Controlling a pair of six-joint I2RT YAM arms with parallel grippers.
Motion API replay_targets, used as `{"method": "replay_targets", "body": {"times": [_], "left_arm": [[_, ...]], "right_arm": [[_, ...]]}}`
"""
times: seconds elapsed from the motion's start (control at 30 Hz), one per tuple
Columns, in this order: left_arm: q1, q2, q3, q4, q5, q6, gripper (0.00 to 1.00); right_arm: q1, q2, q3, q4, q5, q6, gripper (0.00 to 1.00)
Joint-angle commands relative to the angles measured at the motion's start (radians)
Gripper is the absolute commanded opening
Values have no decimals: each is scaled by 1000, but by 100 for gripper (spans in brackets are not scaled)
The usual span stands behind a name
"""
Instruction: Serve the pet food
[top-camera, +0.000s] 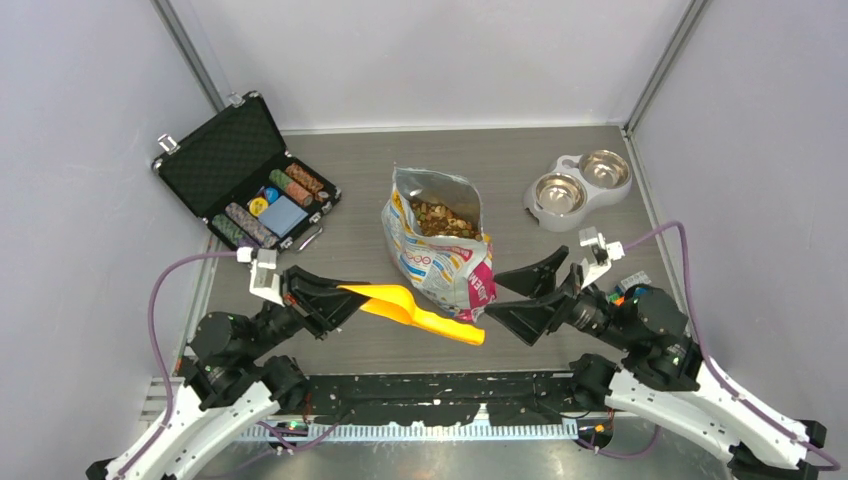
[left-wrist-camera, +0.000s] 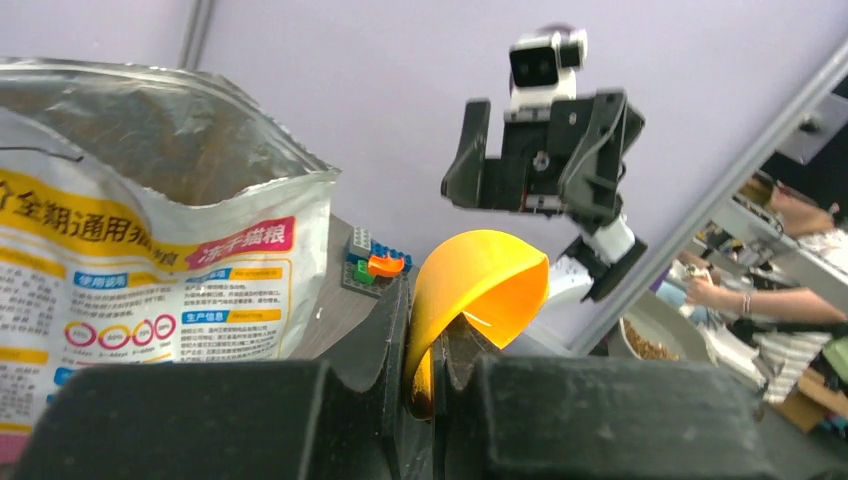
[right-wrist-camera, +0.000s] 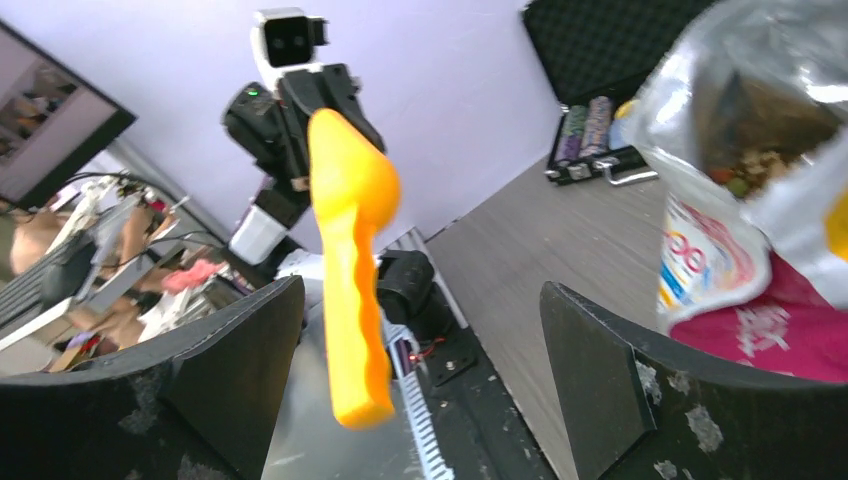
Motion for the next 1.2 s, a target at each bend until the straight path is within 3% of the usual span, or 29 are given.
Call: {"method": "replay_targets", "body": {"times": [0.0,0.13,0.2,0.37,0.73,0.9,1.17], "left_arm": [[-2,-38,58,-80,-154,-109,0],[-1,-54,67,-140,-187,-190,0],[-1,-60,59,-141,-212,-221,0],[-1,-46,106,-265,-343,-278,0],[-1,59,227,-452,-474,-349,0],[-2,49,193,-417,-506,-373,0],[-2,28,168,-386,-526,-382,0]], "right_arm": [[-2,-110,-178,158,138,28,95],[-1,-167,-295,344,93,50,95],[-1,-158,-309,359,106,36,95],[0,-49,-268,405,55,15,95],[-1,86,-199,513,-74,24,96],[-1,62,-213,556,-53,64,96],[0,186,-196,654,-57,120,100]]}}
